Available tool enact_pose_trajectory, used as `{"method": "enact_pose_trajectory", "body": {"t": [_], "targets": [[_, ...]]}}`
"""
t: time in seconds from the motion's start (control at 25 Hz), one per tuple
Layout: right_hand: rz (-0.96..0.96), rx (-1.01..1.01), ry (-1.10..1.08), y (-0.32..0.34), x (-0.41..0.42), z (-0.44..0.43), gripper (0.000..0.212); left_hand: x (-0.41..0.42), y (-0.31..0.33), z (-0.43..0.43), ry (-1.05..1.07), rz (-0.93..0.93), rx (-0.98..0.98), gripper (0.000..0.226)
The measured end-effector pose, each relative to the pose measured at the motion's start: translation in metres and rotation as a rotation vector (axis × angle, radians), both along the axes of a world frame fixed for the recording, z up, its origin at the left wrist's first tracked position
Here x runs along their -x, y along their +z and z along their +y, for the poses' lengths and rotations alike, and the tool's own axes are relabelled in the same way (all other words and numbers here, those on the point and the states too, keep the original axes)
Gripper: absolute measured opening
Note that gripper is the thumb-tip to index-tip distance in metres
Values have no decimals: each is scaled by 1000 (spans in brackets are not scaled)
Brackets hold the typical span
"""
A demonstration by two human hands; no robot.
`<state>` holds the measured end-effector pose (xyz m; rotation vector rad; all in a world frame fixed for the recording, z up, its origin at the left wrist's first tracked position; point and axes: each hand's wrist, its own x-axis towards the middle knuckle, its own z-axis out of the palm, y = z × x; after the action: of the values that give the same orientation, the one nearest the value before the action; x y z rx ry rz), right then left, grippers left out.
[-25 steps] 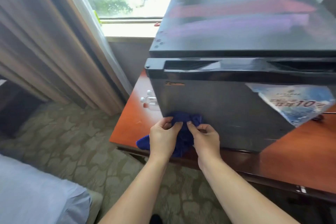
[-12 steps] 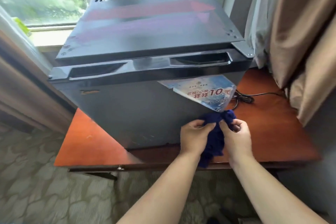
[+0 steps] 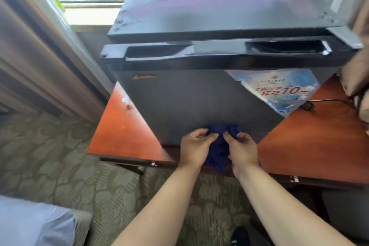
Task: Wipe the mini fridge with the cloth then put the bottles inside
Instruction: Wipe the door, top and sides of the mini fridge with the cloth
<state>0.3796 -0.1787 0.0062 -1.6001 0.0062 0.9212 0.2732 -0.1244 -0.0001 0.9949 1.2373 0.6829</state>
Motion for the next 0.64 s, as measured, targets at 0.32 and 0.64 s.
{"method": "enact_pose_trajectory", "body": {"t": [0.32, 0.64], "targets": [[230, -24, 185, -13, 135, 79, 36, 151, 14, 60, 141, 230, -159, 11], [289, -49, 185, -21, 136, 82, 27, 151, 12, 65, 80, 325, -146, 16]]}}
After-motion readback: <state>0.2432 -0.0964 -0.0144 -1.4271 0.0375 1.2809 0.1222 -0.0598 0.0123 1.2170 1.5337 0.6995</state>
